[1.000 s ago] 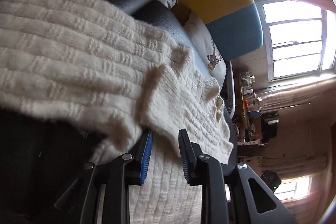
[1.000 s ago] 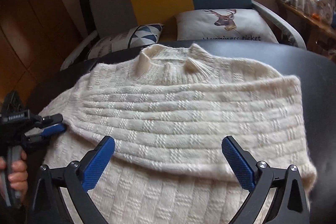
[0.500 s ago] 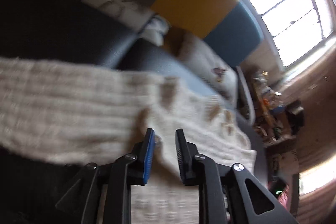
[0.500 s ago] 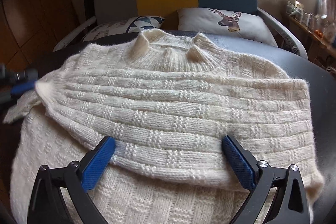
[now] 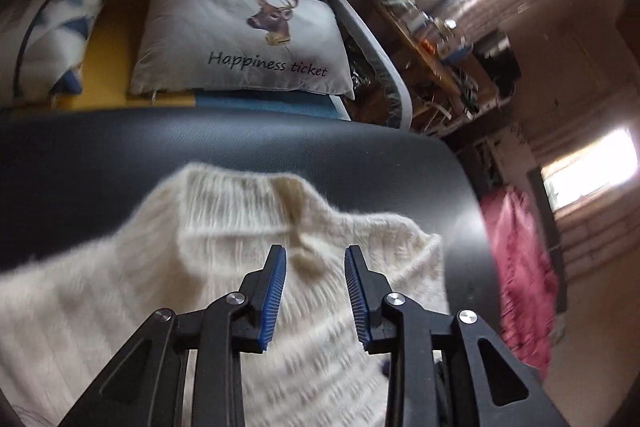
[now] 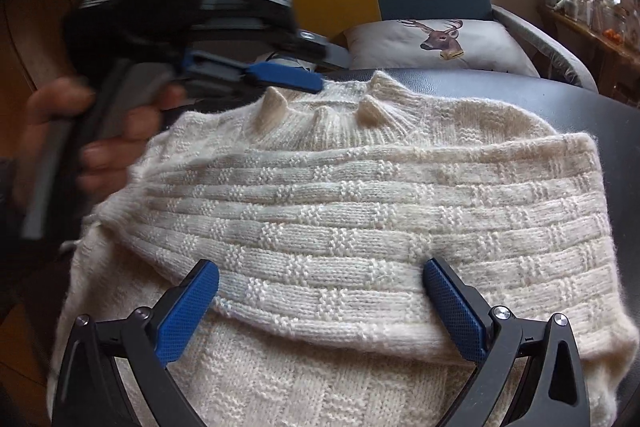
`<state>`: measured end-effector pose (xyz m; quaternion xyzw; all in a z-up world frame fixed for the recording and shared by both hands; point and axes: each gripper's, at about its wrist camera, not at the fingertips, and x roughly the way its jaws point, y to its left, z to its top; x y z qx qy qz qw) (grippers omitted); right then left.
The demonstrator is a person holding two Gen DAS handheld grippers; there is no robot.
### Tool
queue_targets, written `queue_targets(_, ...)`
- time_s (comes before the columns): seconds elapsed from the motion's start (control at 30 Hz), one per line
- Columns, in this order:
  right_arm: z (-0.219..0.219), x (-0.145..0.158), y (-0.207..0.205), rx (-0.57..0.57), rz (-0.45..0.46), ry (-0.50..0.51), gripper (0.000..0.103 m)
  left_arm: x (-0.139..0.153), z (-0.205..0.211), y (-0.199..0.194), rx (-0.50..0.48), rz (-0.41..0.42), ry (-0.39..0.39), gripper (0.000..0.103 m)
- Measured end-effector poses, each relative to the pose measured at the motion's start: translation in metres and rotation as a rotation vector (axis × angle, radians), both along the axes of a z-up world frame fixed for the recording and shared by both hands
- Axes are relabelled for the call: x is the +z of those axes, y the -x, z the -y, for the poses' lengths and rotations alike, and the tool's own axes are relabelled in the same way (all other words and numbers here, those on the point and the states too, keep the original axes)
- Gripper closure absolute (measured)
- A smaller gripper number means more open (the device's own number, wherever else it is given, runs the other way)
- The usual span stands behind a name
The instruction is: Fold clothes
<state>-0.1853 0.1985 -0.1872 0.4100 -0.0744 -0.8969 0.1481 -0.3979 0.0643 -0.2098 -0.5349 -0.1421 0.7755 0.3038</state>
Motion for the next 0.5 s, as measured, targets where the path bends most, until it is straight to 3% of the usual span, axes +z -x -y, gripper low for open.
queue_targets(0.1,0.000,0.001,0.000,0.000,-0.001,0.008,0.000,-0.011,-0.022,0.015,-0.065,-0.011,0.111,0.073)
queue_targets(0.17,0.000,0.001,0.000,0.000,-0.003,0.015,0.000,-0.016,-0.030,0.023,-0.089,-0.022,0.136,0.073)
queue_targets(0.43,0.000,0.003,-0.001,-0.004,-0.004,0.019,0.000,-0.019,-0.032,0.026,-0.104,-0.029,-0.060,0.076)
queue_targets(0.47,0.001,0.004,-0.001,-0.004,-0.004,0.018,0.000,-0.018,-0.033,0.024,-0.100,-0.037,-0.070,0.079)
queue_targets(0.5,0.000,0.004,-0.002,-0.005,-0.002,0.018,0.000,-0.018,-0.035,0.023,-0.093,-0.048,-0.072,0.091)
